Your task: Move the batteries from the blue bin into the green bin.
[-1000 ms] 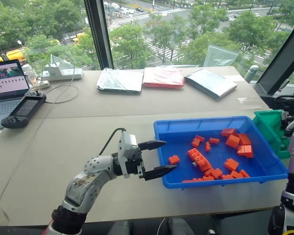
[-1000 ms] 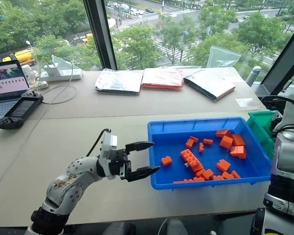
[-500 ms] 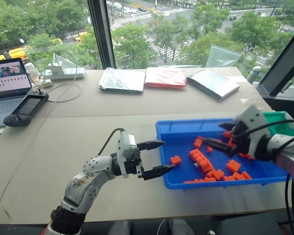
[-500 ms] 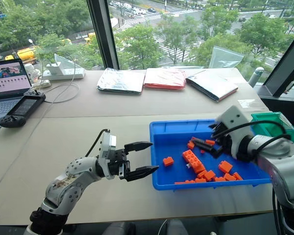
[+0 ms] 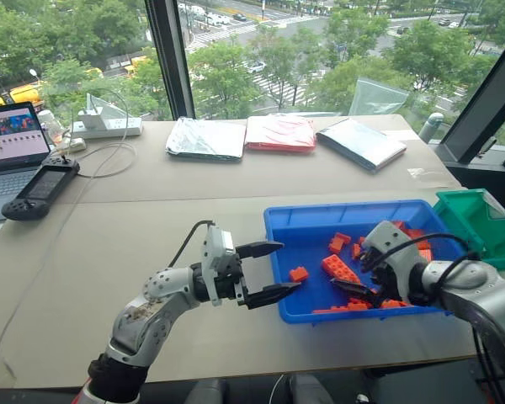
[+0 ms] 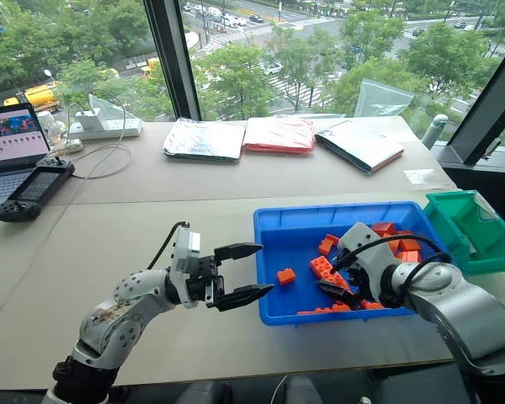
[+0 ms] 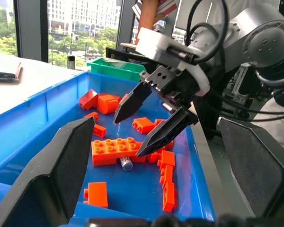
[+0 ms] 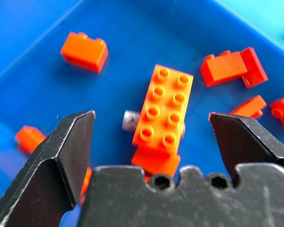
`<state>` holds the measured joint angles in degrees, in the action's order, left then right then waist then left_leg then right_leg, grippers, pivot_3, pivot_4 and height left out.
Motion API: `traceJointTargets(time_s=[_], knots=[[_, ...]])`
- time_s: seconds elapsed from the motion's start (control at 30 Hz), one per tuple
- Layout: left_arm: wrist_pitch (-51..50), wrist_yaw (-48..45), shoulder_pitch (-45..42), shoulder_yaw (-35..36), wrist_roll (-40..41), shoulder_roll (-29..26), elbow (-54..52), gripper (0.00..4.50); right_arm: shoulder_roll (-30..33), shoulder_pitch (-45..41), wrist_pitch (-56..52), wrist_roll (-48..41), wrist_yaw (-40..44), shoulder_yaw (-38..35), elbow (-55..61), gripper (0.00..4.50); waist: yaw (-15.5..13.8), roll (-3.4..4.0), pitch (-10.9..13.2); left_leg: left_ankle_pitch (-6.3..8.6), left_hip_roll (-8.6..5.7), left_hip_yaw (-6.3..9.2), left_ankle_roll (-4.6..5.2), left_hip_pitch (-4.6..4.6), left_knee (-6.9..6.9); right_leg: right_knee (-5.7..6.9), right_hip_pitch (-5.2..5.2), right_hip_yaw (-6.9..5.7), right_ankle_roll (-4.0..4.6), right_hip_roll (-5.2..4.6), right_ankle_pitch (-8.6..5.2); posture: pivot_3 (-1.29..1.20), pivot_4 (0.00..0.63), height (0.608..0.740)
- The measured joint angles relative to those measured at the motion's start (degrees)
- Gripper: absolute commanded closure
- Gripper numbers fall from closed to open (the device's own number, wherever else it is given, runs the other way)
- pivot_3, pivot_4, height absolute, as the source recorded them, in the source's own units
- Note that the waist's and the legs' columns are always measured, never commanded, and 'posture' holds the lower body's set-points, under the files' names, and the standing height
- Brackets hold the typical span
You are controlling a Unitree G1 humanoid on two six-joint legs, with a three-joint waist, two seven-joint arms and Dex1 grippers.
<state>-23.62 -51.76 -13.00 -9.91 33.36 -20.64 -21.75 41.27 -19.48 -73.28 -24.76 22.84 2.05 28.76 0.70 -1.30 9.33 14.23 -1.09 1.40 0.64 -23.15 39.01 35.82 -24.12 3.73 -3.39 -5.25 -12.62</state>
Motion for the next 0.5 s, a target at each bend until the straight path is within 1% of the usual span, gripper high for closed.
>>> traceJointTargets(time_s=[0.03, 0.1, 0.2, 0.23, 0.27, 0.5], knots=[[0.0, 0.0, 0.0, 0.0, 0.0, 0.0, 0.0, 0.0, 0.0, 0.0, 0.0, 0.0, 0.0, 0.0, -0.1, 0.68, 0.0, 0.0, 0.0, 0.0, 0.0, 0.0, 0.0, 0.0, 0.0, 0.0, 0.0, 0.0, 0.0, -0.01, 0.0, 0.0, 0.15, 0.74], [0.0, 0.2, 0.0, 0.0, 0.0, 0.0, 0.0, 0.0, -0.3, -0.1, 0.0, 0.1, -0.1, 0.2, -0.2, 1.44, 0.0, 0.0, 0.0, 0.0, 0.0, 0.0, 0.0, 0.0, 0.0, 0.0, 0.0, 0.0, 0.0, 0.0, 0.0, 0.0, 0.15, 0.74], [0.0, 0.5, 0.0, 0.0, 0.0, 0.0, 0.0, 0.0, -0.3, -0.2, 0.0, 0.6, -0.1, 0.7, -0.2, 2.4, 0.0, 0.0, 0.0, 0.0, 0.0, 0.0, 0.0, 0.0, 0.0, 0.0, 0.0, 0.0, 0.0, 0.01, 0.0, 0.0, 0.15, 0.74], [0.0, 0.6, 0.0, 0.0, 0.0, 0.0, 0.0, 0.0, -0.3, -0.3, 0.0, 0.8, -0.1, 1.0, -0.2, 2.82, 0.0, 0.0, 0.0, 0.0, 0.0, 0.0, 0.0, 0.0, 0.0, 0.0, 0.0, 0.0, 0.0, 0.0, 0.0, 0.0, 0.15, 0.74], [0.0, 0.6, 0.0, 0.0, 0.0, 0.0, 0.0, 0.0, -0.3, -0.3, 0.0, 1.0, -0.1, 1.3, -0.2, 3.06, 0.0, 0.0, 0.0, 0.0, 0.0, 0.0, 0.0, 0.0, 0.0, 0.0, 0.0, 0.0, 0.0, 0.0, 0.0, 0.0, 0.15, 0.74], [0.0, 1.1, 0.0, 0.0, 0.0, 0.1, 0.0, 0.0, -0.7, -1.7, 0.0, 1.1, -0.1, 0.9, -1.2, 3.06, 0.0, 0.0, 0.0, 0.0, 0.0, 0.0, 0.0, 0.0, 0.0, 0.0, 0.0, 0.0, 0.0, 0.0, 0.0, 0.0, 0.15, 0.74]])
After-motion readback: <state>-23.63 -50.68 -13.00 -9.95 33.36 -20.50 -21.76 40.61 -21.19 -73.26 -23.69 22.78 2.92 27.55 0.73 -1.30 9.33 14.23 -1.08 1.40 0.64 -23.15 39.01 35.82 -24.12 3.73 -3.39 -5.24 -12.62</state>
